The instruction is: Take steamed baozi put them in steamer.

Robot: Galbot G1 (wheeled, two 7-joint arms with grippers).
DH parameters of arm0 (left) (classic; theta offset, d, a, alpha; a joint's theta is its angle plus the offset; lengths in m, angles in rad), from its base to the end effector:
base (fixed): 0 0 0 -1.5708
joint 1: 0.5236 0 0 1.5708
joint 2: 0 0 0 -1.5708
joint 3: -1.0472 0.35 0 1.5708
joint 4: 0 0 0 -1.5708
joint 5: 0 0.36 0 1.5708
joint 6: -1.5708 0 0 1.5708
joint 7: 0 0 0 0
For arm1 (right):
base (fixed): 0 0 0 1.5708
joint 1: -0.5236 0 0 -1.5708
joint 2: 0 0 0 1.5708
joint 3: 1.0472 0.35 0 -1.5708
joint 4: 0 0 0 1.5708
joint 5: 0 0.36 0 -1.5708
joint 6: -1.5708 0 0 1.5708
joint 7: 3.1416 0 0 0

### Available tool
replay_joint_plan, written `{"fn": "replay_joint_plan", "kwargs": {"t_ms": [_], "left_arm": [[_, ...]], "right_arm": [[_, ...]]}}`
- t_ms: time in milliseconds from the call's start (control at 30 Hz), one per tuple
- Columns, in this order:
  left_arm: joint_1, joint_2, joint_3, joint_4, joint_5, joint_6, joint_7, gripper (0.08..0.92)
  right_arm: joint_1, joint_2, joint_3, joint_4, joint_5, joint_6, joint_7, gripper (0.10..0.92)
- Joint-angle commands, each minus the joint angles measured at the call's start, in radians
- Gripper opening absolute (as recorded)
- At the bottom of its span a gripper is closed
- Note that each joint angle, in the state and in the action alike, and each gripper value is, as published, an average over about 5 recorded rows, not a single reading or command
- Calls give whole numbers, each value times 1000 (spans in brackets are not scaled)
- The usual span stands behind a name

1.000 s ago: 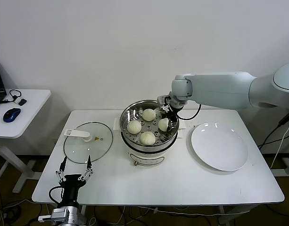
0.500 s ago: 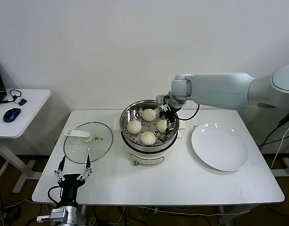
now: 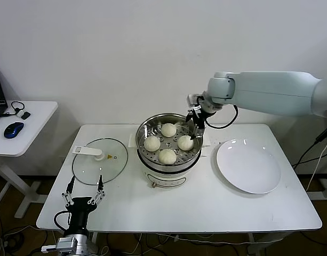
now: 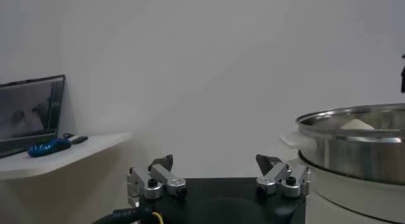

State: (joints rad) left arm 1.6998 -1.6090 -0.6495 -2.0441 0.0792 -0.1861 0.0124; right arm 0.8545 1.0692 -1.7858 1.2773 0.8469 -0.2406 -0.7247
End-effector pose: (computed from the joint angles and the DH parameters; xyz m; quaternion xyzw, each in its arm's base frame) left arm 0.1388 0.0331 -0.3419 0.0480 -0.9969 -0.0621 0.0008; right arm 0.5679 0.0051 -0.0502 0.5080 -0.5906 0.5411 0.3167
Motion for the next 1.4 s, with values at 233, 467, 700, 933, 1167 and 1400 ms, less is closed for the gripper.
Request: {"fn": "replay_joint_plan", "kwargs": {"t_ms": [233, 467, 700, 933, 1167, 1400], "left_arm": [[0, -31, 15, -1, 11, 1, 2, 823], [0, -29, 17, 4, 18, 2, 3, 823], [4, -27, 18, 2, 26, 3, 6, 823], [12, -24, 15, 1, 32, -2, 6, 823], [18, -25, 18, -1, 37, -7, 5, 823], [27, -28, 21, -6, 46, -9, 2, 823]], "right_arm": [[-235, -538, 419, 356, -5, -41, 522, 823], [-760, -703, 932, 507, -7, -24, 765, 823], [-1576, -688, 1729, 620, -136, 92, 876, 823], [-2083, -448, 2217, 706, -295, 223, 868, 823], [-2289, -143, 2391, 729, -478, 353, 802, 823], [-2424, 90, 2412, 743, -554, 465, 769, 823]]}}
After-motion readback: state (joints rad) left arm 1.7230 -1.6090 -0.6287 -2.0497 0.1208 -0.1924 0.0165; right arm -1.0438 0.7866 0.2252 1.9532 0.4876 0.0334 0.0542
